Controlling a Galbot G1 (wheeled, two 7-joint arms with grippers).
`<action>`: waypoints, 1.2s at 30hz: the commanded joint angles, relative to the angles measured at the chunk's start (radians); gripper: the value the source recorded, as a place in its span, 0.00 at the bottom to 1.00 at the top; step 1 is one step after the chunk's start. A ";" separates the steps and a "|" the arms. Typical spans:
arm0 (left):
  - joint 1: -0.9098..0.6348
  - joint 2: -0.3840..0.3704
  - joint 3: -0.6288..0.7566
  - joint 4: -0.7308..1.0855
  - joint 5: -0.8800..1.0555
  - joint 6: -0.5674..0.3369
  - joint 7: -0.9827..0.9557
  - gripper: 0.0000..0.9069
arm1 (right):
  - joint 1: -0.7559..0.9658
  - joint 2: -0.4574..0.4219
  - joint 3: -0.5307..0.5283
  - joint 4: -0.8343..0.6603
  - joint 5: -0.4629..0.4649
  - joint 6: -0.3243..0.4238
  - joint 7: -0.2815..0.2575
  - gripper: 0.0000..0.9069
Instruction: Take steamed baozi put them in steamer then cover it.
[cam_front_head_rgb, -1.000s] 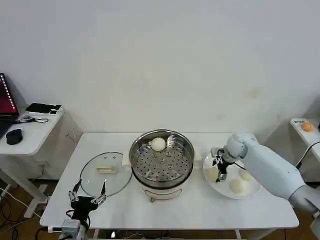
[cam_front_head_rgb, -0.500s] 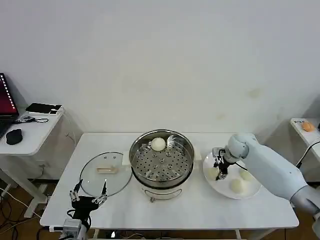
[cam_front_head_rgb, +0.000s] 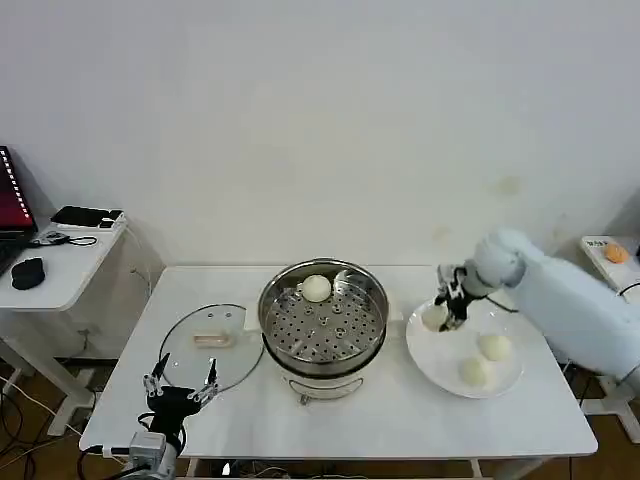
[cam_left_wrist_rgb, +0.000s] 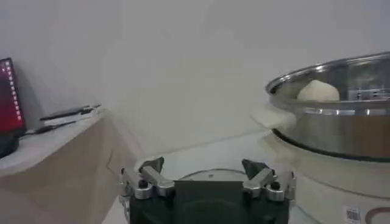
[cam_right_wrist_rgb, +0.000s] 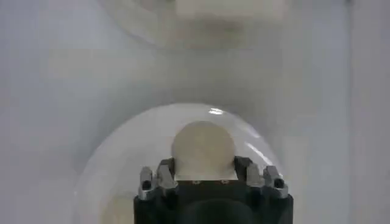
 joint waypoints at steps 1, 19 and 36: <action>0.007 0.008 -0.003 -0.040 0.000 0.003 0.004 1.00 | 0.407 0.015 -0.224 0.088 0.295 -0.081 -0.026 0.71; 0.037 -0.014 -0.006 -0.125 -0.004 0.007 -0.003 1.00 | 0.451 0.472 -0.375 -0.086 0.492 -0.221 -0.015 0.71; 0.051 -0.028 -0.008 -0.145 -0.004 0.006 -0.012 1.00 | 0.260 0.666 -0.389 -0.296 0.380 -0.209 -0.009 0.71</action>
